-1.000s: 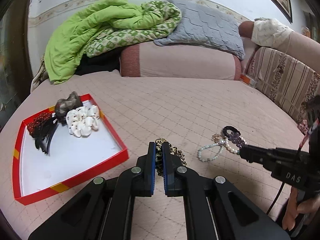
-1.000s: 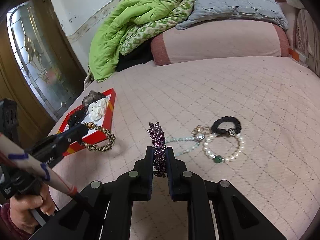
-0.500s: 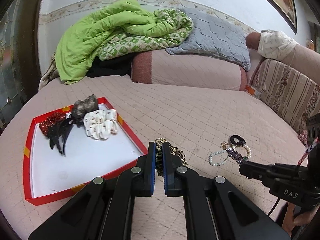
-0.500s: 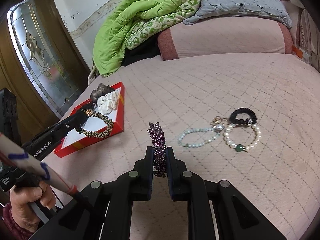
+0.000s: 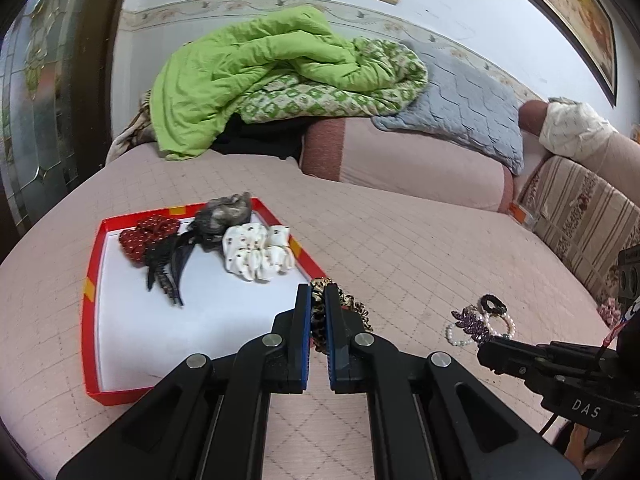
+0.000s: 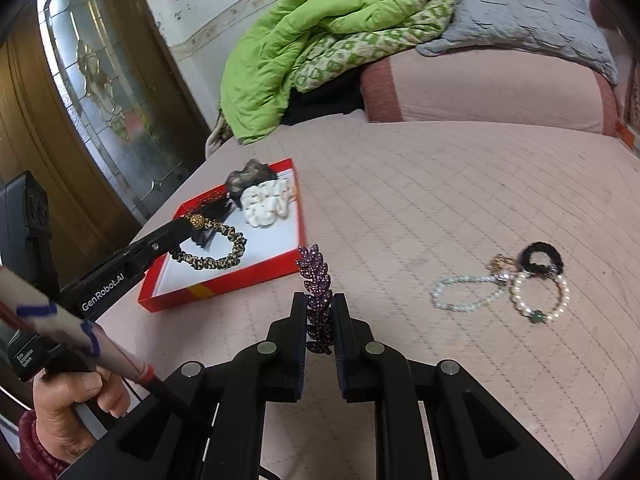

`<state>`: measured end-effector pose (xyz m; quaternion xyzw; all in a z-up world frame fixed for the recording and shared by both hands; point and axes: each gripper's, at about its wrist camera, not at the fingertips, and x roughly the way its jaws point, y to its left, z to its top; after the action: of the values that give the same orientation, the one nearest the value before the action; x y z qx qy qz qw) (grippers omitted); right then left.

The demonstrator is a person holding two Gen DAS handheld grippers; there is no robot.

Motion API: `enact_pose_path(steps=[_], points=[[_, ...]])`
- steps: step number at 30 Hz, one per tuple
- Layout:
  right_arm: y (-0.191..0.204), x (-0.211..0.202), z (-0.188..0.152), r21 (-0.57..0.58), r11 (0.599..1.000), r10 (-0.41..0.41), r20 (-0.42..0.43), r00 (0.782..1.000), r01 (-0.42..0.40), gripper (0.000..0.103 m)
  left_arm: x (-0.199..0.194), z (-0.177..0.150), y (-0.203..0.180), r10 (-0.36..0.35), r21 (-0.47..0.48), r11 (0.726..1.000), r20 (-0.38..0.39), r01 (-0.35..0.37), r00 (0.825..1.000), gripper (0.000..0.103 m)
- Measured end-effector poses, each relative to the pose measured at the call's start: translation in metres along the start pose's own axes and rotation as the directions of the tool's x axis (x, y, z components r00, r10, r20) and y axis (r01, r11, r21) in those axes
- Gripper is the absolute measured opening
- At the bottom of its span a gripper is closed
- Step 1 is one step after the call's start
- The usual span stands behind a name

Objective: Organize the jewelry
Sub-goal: 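Carry the leopard bracelet with left tool while right tool carries purple clip to tray, then lower and open left tool releasing bracelet in tray while right tool releases purple clip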

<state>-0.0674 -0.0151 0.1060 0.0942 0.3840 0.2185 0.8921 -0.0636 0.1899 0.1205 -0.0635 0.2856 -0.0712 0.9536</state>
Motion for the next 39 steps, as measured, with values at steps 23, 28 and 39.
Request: enact_pose_path(steps=[23,28,39], points=[[0.086,0.050,0.028,-0.143,0.988,0.054,-0.058,0.997,-0.061,0.013,-0.008,0.012,0.077,0.085,-0.134,0.988,0.010,-0.083,0.996,0.006],[0.101,0.063,0.034,-0.163,0.984,0.063,-0.070,0.996,-0.074,0.013,-0.005,0.016,0.097,0.107,-0.160,0.982,0.004,-0.105,0.994,0.006],[0.123,0.110,0.055,-0.163,0.982,0.077,-0.124,0.989,-0.096,0.013,0.034,0.017,0.166,0.177,-0.242,0.949,-0.121,-0.202,0.977,0.006]])
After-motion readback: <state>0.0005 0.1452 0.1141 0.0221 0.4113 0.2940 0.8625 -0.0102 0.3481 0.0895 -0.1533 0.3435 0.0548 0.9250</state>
